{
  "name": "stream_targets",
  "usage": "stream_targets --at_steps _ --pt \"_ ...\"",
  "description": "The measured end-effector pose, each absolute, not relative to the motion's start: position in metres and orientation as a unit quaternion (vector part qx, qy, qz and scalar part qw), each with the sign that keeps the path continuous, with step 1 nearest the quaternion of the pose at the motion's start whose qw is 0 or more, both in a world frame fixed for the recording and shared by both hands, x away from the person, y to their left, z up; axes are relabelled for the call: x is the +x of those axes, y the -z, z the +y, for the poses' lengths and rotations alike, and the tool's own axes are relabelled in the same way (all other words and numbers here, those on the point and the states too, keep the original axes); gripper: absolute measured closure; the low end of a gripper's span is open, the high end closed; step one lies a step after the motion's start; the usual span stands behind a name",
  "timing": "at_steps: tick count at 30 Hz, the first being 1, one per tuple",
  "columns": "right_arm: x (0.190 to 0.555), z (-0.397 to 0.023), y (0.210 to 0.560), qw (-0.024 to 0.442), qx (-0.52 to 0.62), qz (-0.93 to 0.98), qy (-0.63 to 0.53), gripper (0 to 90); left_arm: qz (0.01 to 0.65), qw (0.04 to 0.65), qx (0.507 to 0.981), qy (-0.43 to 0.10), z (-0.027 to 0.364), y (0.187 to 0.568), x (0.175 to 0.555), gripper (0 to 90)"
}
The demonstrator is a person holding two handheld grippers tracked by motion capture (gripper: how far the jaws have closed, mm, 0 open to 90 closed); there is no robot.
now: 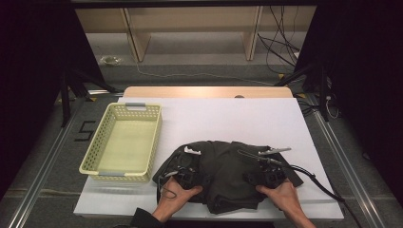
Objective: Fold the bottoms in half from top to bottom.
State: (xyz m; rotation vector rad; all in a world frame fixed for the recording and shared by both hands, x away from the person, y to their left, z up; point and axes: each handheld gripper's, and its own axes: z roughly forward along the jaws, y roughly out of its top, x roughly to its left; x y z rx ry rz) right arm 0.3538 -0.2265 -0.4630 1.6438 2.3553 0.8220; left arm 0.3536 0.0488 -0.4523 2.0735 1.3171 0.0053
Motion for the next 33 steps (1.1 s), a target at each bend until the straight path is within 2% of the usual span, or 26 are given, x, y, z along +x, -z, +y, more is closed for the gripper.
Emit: stream_targets --at_steps 2,5,6,7,10,14,15,18,19,20,21,22,24,27,29,33 --pt "0.354 -0.226 0.463 0.075 0.549 0.787 -0.274 25.5 0.500 0.337 0.798 -0.004 0.048 0.452 0.355 23.2" --pt "0.355 -0.226 0.463 0.073 0.547 0.787 -0.276 26.4 0.487 0.345 0.803 -0.004 0.044 0.452 0.356 30.7" --pt "0.355 -0.226 0.463 0.070 0.548 0.786 -0.278 27.5 0.484 0.345 0.804 -0.005 0.043 0.453 0.356 40.3" --pt "0.355 -0.226 0.463 0.067 0.548 0.786 -0.278 28.6 0.484 0.345 0.804 -0.005 0.043 0.453 0.356 43.4" --pt "0.356 -0.225 0.464 0.062 0.547 0.785 -0.282 31.9 0.478 0.352 0.805 -0.004 0.044 0.455 0.359 60.3" --pt "0.358 -0.223 0.466 0.048 0.551 0.784 -0.282 38.4 0.474 0.363 0.802 0.011 0.049 0.453 0.363 71.7" --pt "0.358 -0.223 0.466 0.048 0.551 0.784 -0.282 38.4 0.474 0.363 0.802 0.011 0.049 0.453 0.363 73.1" --pt "0.362 -0.221 0.467 0.029 0.552 0.782 -0.288 51.0 0.468 0.367 0.804 0.018 0.049 0.454 0.365 76.0" --pt "0.362 -0.221 0.467 0.029 0.552 0.782 -0.288 51.0 0.468 0.367 0.804 0.018 0.049 0.454 0.365 76.7" --pt "0.364 -0.220 0.468 0.023 0.554 0.778 -0.294 60.4 0.468 0.373 0.801 0.024 0.050 0.454 0.366 77.3" --pt "0.364 -0.220 0.468 0.023 0.554 0.778 -0.294 60.4 0.468 0.373 0.801 0.024 0.050 0.454 0.366 77.6" --pt "0.367 -0.220 0.467 0.016 0.557 0.775 -0.298 70.8 0.467 0.377 0.799 0.028 0.050 0.453 0.367 78.0" --pt "0.368 -0.221 0.465 0.014 0.558 0.772 -0.304 78.9 0.465 0.383 0.798 0.029 0.050 0.452 0.369 78.3" --pt "0.369 -0.223 0.460 0.015 0.555 0.770 -0.316 81.9 0.465 0.392 0.793 0.029 0.051 0.451 0.371 78.7" --pt "0.368 -0.224 0.447 0.056 0.540 0.774 -0.325 82.7 0.468 0.410 0.782 0.038 0.053 0.448 0.378 78.8" --pt "0.374 -0.225 0.435 0.069 0.537 0.768 -0.342 82.9 0.474 0.430 0.767 0.046 0.056 0.444 0.391 79.0"
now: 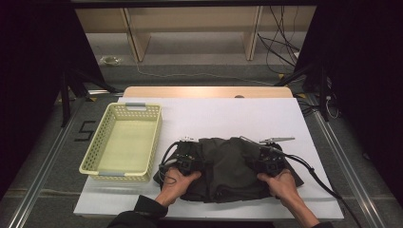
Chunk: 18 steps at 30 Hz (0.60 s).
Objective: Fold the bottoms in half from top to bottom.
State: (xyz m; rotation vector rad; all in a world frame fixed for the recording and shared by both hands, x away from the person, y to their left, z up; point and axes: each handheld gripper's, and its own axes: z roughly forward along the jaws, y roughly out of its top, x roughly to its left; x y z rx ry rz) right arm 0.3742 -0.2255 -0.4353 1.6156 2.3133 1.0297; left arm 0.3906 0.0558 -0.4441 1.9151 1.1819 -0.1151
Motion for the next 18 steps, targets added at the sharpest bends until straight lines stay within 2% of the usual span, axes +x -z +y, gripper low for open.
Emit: stream_targets --at_steps 11,18 --pt "0.402 -0.224 0.439 0.098 0.542 0.767 -0.330 82.9 0.455 0.428 0.781 0.000 0.050 0.453 0.420 79.1" --pt "0.397 -0.218 0.447 0.114 0.529 0.783 -0.306 82.3 0.460 0.402 0.791 0.002 0.050 0.464 0.419 79.0"
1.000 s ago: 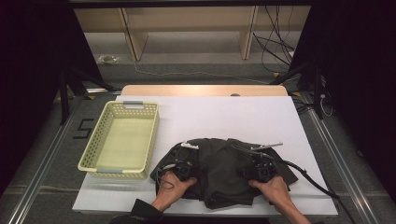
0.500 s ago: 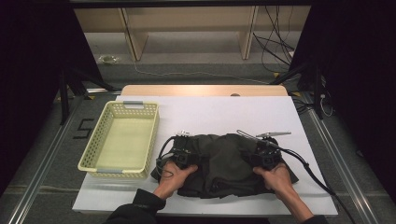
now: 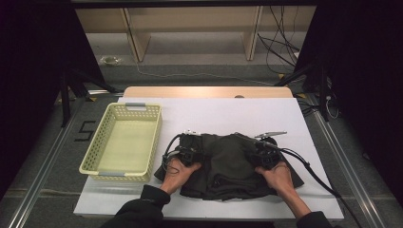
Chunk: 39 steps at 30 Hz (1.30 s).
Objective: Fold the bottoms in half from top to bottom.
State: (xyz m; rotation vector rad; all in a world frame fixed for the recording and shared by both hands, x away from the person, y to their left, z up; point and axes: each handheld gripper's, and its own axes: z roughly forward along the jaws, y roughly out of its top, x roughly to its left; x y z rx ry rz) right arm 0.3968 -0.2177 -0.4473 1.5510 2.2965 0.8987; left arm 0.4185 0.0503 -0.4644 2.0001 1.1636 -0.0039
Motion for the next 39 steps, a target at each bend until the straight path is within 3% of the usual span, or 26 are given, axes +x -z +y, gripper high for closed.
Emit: stream_targets --at_steps 3,5,6,7,13,16,19,20,21,26,30,39 --pt "0.395 -0.217 0.449 0.122 0.525 0.788 -0.298 78.1 0.468 0.401 0.787 0.003 0.050 0.462 0.416 77.1" --pt "0.392 -0.219 0.446 0.131 0.521 0.790 -0.294 67.8 0.464 0.400 0.790 -0.002 0.051 0.457 0.410 73.0" --pt "0.392 -0.219 0.446 0.131 0.521 0.790 -0.294 67.8 0.464 0.400 0.790 -0.002 0.051 0.457 0.410 71.3" --pt "0.387 -0.223 0.441 0.147 0.517 0.792 -0.290 55.9 0.455 0.402 0.795 -0.002 0.052 0.452 0.405 69.1" --pt "0.373 -0.242 0.413 0.180 0.528 0.763 -0.325 50.3 0.457 0.399 0.795 -0.013 0.059 0.436 0.395 58.6" --pt "0.371 -0.247 0.407 0.190 0.531 0.756 -0.332 54.2 0.467 0.412 0.782 -0.015 0.069 0.424 0.391 59.3" --pt "0.373 -0.249 0.405 0.187 0.529 0.753 -0.344 62.2 0.459 0.425 0.780 -0.025 0.071 0.415 0.388 69.3" --pt "0.378 -0.247 0.404 0.183 0.519 0.755 -0.356 71.8 0.452 0.431 0.781 -0.025 0.070 0.411 0.388 73.7" --pt "0.380 -0.245 0.404 0.186 0.514 0.758 -0.355 75.6 0.445 0.437 0.781 -0.017 0.066 0.407 0.390 77.3" --pt "0.389 -0.233 0.405 0.179 0.494 0.769 -0.363 85.2 0.444 0.432 0.785 -0.013 0.052 0.411 0.405 88.0" --pt "0.401 -0.226 0.418 0.178 0.497 0.781 -0.334 89.9 0.450 0.427 0.784 -0.013 0.051 0.417 0.413 89.1" --pt "0.415 -0.221 0.433 0.184 0.510 0.787 -0.296 90.0 0.455 0.406 0.792 -0.025 0.044 0.432 0.423 89.3"
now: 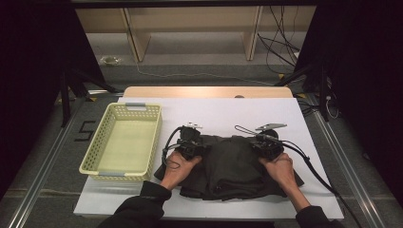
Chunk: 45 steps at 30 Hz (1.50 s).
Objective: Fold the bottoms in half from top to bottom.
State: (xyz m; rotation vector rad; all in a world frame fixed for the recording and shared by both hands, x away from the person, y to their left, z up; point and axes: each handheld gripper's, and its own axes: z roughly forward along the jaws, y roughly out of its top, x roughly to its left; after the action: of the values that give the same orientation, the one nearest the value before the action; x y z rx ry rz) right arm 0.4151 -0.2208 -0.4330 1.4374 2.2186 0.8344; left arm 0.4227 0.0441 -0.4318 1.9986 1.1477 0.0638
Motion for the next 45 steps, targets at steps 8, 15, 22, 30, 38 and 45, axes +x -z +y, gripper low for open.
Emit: stream_targets --at_steps 8,15,22,30,38,45 --pt "0.421 -0.223 0.440 0.188 0.518 0.786 -0.281 90.0 0.458 0.396 0.796 -0.017 0.043 0.443 0.429 89.4" --pt "0.431 -0.243 0.449 0.167 0.550 0.767 -0.285 90.0 0.452 0.393 0.801 -0.023 0.042 0.447 0.430 89.4" --pt "0.436 -0.248 0.455 0.167 0.554 0.767 -0.277 90.0 0.452 0.391 0.801 -0.015 0.043 0.454 0.433 89.4" --pt "0.437 -0.247 0.457 0.172 0.551 0.771 -0.270 90.0 0.461 0.408 0.788 0.005 0.049 0.441 0.432 89.1" --pt "0.436 -0.247 0.455 0.173 0.548 0.771 -0.275 90.0 0.462 0.425 0.778 -0.016 0.059 0.419 0.439 89.2" --pt "0.435 -0.247 0.454 0.173 0.547 0.771 -0.276 90.0 0.491 0.399 0.775 -0.018 0.067 0.445 0.456 89.3"
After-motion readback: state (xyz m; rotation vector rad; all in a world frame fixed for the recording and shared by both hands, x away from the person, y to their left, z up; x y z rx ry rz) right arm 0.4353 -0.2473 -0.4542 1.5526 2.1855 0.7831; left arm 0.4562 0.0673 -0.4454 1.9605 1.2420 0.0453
